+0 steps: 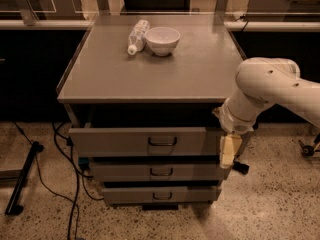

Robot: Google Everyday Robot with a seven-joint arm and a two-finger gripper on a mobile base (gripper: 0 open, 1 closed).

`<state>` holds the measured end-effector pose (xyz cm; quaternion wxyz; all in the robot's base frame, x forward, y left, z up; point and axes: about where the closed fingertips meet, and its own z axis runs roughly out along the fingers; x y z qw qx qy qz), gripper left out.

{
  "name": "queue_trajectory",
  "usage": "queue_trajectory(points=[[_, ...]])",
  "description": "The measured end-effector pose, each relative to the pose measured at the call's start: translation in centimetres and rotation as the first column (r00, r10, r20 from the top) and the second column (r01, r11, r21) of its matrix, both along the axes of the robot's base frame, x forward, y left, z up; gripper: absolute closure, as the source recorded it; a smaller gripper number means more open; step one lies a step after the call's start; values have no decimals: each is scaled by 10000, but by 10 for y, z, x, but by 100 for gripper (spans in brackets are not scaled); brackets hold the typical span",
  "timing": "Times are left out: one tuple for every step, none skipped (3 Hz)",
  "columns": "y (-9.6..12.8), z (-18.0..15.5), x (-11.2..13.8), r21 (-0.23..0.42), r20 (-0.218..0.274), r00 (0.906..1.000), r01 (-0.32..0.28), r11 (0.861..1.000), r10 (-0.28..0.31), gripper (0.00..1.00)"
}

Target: Open top drawer

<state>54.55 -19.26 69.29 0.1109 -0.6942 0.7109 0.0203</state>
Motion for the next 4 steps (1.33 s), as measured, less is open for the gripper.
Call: queue_trajectory(points=[[2, -3, 6, -79, 43, 10000, -81, 9999, 81, 0], [2, -9, 12, 191, 56, 9999, -157, 9997, 156, 0], [-1, -19, 19, 1011, 58, 9999, -124, 9948, 119, 4], [-5, -24, 21, 1419, 60, 10000, -64, 9899, 56, 27]])
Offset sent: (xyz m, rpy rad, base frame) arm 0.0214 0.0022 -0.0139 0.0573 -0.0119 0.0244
